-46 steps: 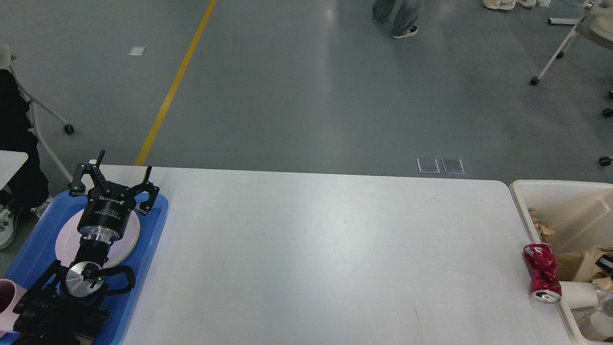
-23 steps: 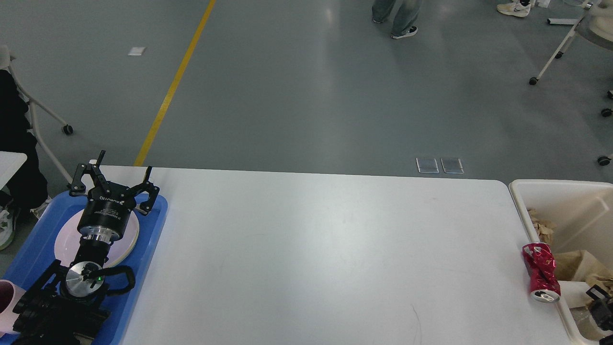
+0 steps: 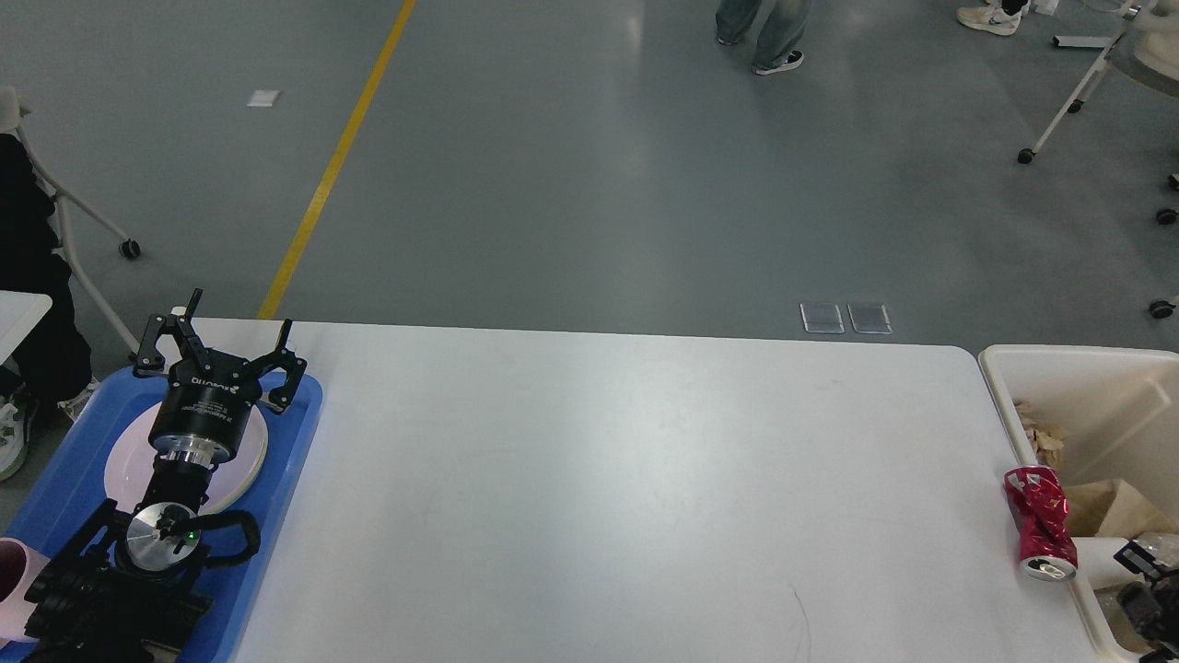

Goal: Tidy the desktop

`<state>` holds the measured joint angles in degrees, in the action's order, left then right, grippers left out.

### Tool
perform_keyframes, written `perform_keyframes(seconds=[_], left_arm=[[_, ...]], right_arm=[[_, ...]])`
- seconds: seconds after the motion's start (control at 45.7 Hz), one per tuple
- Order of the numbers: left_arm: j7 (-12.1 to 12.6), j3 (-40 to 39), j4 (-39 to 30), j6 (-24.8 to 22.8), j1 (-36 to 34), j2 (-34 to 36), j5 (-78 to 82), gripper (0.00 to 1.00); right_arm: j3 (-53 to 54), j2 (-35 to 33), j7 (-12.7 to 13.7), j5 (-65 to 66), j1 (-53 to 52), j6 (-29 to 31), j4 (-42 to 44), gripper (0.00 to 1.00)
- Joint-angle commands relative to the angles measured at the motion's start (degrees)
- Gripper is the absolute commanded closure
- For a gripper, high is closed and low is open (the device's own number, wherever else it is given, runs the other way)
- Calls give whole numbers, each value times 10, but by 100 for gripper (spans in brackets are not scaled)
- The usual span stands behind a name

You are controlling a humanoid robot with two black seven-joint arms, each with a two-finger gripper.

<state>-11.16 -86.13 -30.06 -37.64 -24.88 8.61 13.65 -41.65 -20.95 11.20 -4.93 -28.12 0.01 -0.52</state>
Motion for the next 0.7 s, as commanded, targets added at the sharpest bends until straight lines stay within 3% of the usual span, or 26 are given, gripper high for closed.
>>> perform_keyframes(seconds=[0.0, 0.175, 0.241, 0.504, 0.679], left_arm=[[0, 1, 0, 0, 0, 0, 0, 4], [0, 0, 0, -1, 0, 0, 0, 4], [0, 0, 0, -1, 0, 0, 1, 4], [0, 1, 0, -1, -1, 0, 0, 4], [0, 0, 0, 0, 0, 0, 0, 4]], right_arm=[[0, -2, -1, 0, -14, -1, 1, 0], [0, -15, 4, 1, -36, 12, -10, 0], [-2, -43, 6, 2, -63, 47, -13, 0], [-21, -135, 13, 26, -263, 360, -72, 0], [-67, -127, 73, 53, -372, 528, -77, 0]])
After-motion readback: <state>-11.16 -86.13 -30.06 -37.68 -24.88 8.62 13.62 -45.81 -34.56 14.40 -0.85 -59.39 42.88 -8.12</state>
